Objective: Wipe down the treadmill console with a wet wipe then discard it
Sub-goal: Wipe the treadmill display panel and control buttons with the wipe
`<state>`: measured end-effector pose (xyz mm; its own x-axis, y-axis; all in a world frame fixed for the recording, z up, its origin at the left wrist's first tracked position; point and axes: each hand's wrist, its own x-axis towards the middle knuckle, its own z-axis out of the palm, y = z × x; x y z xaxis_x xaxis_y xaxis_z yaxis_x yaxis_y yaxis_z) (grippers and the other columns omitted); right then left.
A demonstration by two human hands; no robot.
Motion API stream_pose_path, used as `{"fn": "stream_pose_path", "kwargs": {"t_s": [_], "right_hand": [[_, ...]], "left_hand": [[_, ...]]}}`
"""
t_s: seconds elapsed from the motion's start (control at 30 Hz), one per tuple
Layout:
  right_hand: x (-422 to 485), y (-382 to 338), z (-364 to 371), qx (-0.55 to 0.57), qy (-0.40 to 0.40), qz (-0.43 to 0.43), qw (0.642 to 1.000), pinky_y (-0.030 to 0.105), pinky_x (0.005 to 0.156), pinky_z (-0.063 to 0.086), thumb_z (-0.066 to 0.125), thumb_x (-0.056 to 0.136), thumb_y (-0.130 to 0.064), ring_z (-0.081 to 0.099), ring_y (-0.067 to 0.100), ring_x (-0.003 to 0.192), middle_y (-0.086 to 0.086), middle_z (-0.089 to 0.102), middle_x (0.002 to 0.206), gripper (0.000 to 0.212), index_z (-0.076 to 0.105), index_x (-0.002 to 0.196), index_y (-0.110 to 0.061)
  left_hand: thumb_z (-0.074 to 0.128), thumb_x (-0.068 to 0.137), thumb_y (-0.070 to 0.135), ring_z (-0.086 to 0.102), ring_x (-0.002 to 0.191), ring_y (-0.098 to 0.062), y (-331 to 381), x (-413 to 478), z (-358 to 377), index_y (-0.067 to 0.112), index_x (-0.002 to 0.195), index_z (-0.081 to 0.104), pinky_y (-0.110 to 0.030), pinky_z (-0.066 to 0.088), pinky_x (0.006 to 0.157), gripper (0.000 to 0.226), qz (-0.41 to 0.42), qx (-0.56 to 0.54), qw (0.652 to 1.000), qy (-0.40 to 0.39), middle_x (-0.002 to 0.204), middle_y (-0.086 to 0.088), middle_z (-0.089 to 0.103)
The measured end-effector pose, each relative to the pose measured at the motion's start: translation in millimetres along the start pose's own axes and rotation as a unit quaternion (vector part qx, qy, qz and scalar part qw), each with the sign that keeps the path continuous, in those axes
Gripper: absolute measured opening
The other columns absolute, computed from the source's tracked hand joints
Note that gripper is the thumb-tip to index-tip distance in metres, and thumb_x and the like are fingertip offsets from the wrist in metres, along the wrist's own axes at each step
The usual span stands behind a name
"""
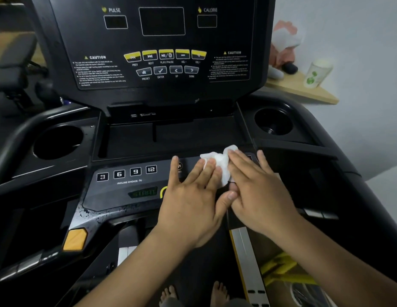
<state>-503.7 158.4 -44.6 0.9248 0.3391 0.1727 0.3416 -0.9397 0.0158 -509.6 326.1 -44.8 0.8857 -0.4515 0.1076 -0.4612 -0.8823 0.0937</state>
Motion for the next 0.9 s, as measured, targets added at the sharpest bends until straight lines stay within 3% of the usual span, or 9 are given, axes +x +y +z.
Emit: {"fn": "stream_pose_path", "kwargs": {"t_s": [0.07, 0.23, 0.37, 0.47, 0.53, 0.63, 0.73, 0.9], "right_hand": [[-2.7, 8.3, 0.5, 0.007, -0.002, -0.025, 1.000, 0.046, 0.117, 0.021, 0.032, 0.088, -0.033, 0.030, 0.016, 0.141, 0.012, 0.044, 0.150, 0.062, 0.048, 0.139, -0.002], [27.4, -14.4, -2.5, 0.048, -0.051, -0.025, 0.997, 0.044, 0.122, -0.003, 0.020, 0.089, -0.035, 0.011, 0.014, 0.150, 0.007, 0.022, 0.162, 0.069, 0.026, 0.152, -0.007], [-7.2, -20.9, 1.4, 0.047, -0.051, -0.060, 0.996, 0.052, 0.120, 0.010, 0.031, 0.091, -0.036, 0.023, 0.013, 0.147, 0.002, 0.034, 0.157, 0.061, 0.041, 0.147, -0.012], [-13.5, 17.5, -1.7, -0.005, -0.023, 0.003, 1.000, 0.054, 0.120, 0.013, 0.033, 0.093, -0.036, 0.035, 0.012, 0.141, 0.003, 0.044, 0.151, 0.057, 0.048, 0.142, -0.012], [7.1, 13.5, -5.5, 0.003, -0.022, 0.042, 0.999, 0.052, 0.120, 0.010, 0.031, 0.094, -0.037, 0.034, 0.013, 0.142, 0.005, 0.045, 0.150, 0.059, 0.048, 0.142, -0.009], [10.2, -27.2, 5.5, 0.047, -0.032, -0.014, 0.998, 0.048, 0.121, 0.009, 0.032, 0.090, -0.035, 0.028, 0.016, 0.146, 0.007, 0.044, 0.151, 0.061, 0.048, 0.142, -0.007], [-20.2, -19.4, 6.9, 0.034, -0.024, -0.046, 0.998, 0.050, 0.116, 0.015, 0.036, 0.093, -0.035, 0.026, 0.012, 0.144, 0.004, 0.042, 0.151, 0.055, 0.050, 0.140, -0.010], [12.6, -14.8, 2.0, 0.047, 0.000, 0.020, 0.999, 0.048, 0.121, 0.012, 0.030, 0.093, -0.035, 0.032, 0.015, 0.143, 0.007, 0.045, 0.150, 0.059, 0.049, 0.141, -0.006]], "left_hand": [[0.004, 0.102, 0.058, 0.037, 0.142, -0.020, -0.8, 0.7, 0.8, 0.015, 0.143, 0.049, -0.063, 0.012, 0.116, 0.075, -0.001, -0.003, 1.000, -0.001, 0.150, -0.005, 0.045], [0.002, 0.101, 0.057, 0.038, 0.142, -0.019, -13.1, 5.8, -4.7, 0.016, 0.144, 0.048, -0.061, 0.008, 0.118, 0.075, -0.032, -0.002, 0.999, 0.013, 0.150, -0.004, 0.046], [0.001, 0.101, 0.057, 0.037, 0.142, -0.020, -30.9, -8.2, -6.8, 0.015, 0.141, 0.053, -0.060, 0.012, 0.118, 0.077, -0.047, 0.001, 0.998, 0.028, 0.150, -0.005, 0.046], [0.001, 0.101, 0.057, 0.034, 0.144, -0.024, -25.4, -1.4, -5.9, 0.012, 0.141, 0.051, -0.061, 0.013, 0.117, 0.079, -0.038, 0.002, 0.999, 0.012, 0.151, -0.007, 0.044], [-0.003, 0.100, 0.059, 0.034, 0.144, -0.025, -18.7, 8.1, -5.1, 0.013, 0.142, 0.050, -0.060, 0.010, 0.118, 0.082, -0.036, -0.006, 0.999, 0.010, 0.152, -0.007, 0.044], [-0.005, 0.099, 0.059, 0.034, 0.144, -0.021, -20.6, 9.4, -4.6, 0.014, 0.140, 0.052, -0.058, 0.008, 0.119, 0.084, -0.041, -0.012, 0.999, 0.017, 0.151, -0.006, 0.044], [0.000, 0.101, 0.056, 0.034, 0.144, -0.018, -32.5, -2.9, -4.4, 0.015, 0.141, 0.052, -0.058, 0.010, 0.118, 0.078, -0.046, -0.006, 0.999, 0.026, 0.152, -0.003, 0.044], [0.005, 0.102, 0.057, 0.036, 0.143, -0.020, -33.3, -6.9, -3.9, 0.014, 0.142, 0.051, -0.060, 0.013, 0.118, 0.074, -0.050, -0.006, 0.999, 0.017, 0.151, -0.004, 0.045]]}}
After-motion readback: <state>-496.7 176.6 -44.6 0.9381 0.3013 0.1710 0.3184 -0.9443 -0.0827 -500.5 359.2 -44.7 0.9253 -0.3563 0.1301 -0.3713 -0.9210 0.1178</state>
